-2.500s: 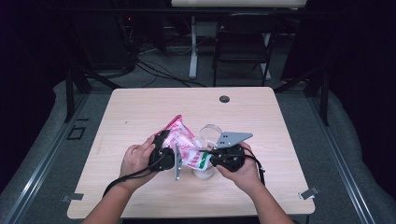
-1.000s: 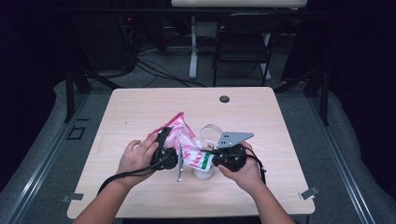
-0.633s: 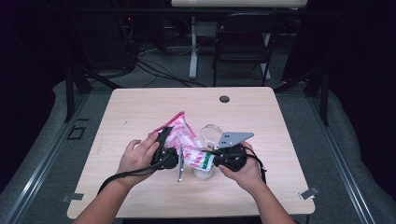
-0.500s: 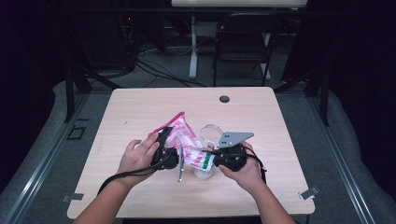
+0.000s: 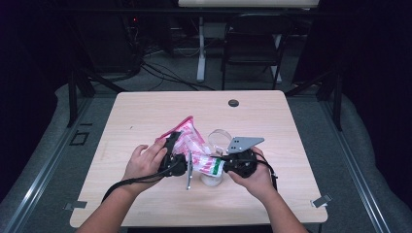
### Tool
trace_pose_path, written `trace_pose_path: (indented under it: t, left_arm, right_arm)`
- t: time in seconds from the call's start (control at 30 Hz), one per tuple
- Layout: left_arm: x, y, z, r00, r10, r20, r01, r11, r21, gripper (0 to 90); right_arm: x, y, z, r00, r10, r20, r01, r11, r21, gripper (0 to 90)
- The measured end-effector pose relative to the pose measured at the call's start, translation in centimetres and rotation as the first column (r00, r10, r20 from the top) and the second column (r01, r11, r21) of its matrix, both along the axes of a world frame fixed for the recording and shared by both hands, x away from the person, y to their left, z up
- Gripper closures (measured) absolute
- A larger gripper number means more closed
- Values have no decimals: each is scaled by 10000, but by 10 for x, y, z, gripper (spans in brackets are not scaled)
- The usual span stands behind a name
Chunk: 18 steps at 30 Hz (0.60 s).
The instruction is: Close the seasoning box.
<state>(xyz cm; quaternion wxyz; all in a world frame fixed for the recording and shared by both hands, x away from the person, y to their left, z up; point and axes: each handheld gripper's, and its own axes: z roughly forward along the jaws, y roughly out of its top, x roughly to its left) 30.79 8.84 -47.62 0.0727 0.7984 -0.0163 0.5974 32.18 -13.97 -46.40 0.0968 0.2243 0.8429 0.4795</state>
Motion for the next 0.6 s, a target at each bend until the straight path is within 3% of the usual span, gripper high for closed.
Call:
trace_pose_path:
  t: [0.6]
  left_arm:
    - [-1, -1, 0, 9999, -67, 92, 65, 9998, 171, 606]
  right_arm:
    - [2, 0, -4, 9999, -52, -96, 51, 10000, -54, 900]
